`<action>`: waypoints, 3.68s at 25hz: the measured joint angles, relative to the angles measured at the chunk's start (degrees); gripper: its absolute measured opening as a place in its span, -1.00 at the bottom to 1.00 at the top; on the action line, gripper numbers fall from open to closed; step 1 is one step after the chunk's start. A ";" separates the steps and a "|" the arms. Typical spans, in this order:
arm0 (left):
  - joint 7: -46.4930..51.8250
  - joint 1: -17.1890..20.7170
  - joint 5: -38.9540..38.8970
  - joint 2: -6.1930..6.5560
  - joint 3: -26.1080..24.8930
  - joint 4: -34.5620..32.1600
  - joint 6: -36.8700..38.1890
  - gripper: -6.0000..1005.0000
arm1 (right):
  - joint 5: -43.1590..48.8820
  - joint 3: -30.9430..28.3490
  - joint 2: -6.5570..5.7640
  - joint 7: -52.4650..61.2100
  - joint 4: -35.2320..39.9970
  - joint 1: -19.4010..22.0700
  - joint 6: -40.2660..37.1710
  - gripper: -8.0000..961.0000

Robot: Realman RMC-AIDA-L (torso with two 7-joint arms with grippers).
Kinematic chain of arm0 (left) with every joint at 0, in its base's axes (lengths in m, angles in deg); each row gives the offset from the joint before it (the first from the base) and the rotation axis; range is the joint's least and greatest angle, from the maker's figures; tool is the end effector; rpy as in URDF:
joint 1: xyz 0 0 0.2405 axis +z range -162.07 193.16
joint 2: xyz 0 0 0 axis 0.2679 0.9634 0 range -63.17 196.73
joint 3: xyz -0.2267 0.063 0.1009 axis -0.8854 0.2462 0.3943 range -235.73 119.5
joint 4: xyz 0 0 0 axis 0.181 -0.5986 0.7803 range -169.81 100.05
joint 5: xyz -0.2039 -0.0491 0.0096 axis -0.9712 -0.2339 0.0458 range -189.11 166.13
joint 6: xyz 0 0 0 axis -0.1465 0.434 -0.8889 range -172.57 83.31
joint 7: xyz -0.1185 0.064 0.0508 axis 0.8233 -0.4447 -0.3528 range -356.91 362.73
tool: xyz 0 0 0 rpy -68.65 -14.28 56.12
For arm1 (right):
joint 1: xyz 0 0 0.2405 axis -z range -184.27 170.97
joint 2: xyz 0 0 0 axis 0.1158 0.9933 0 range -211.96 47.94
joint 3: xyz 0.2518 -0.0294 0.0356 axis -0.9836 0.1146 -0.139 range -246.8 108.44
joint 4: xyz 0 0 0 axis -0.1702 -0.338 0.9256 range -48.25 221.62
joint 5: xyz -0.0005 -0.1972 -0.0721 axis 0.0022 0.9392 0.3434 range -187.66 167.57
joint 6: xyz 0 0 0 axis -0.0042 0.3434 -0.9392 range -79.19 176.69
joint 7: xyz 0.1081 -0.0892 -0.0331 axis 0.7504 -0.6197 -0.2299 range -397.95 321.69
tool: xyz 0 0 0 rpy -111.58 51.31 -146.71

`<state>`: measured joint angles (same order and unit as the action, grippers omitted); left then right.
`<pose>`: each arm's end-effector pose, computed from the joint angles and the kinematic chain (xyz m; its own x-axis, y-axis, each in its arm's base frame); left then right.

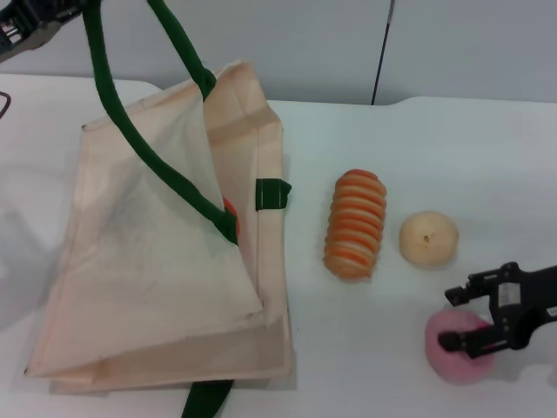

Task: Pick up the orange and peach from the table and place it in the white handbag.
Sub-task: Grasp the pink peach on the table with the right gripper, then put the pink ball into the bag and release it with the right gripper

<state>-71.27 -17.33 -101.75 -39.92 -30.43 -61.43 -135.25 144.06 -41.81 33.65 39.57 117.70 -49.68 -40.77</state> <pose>-0.2668 0.3759 0.1288 0.1867 0.4214 0.8875 0.7763 -0.6170 0.1296 0.2847 0.3407 -0.0055 0.9341 -0.3569 -0.0132 -0.3570 -0.9325 -0.0537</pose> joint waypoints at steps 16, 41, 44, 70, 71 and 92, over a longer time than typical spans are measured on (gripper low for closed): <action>0.09 0.57 0.00 0.17 0.00 0.17 0.62 -0.69 | 5.34 0.26 0.06 2.97 1.36 0.04 -4.32 0.59; 0.09 0.53 0.00 0.79 0.00 1.41 0.62 -0.69 | 5.43 0.35 0.36 2.51 4.08 0.00 -8.69 0.18; 0.09 0.53 0.00 0.79 0.00 1.41 0.62 -0.69 | 5.14 0.15 0.42 2.40 5.21 0.03 -9.03 0.18; -0.71 -3.67 0.58 0.74 0.78 3.70 -0.01 -0.68 | -17.76 0.58 0.63 -4.65 -5.06 -15.88 4.03 0.15; -0.71 -3.83 0.59 0.70 0.80 3.71 -0.01 -0.68 | -17.75 0.58 0.63 -5.09 -6.47 -16.65 5.37 0.15; -1.94 -7.95 1.93 -0.82 1.59 5.81 -1.53 -0.68 | -17.94 1.00 1.21 -11.54 -25.77 -28.87 29.05 0.15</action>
<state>-73.21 -25.28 -99.83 -40.74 -28.84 -55.62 -136.77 126.12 -40.81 34.86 28.03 91.94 -78.55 -11.72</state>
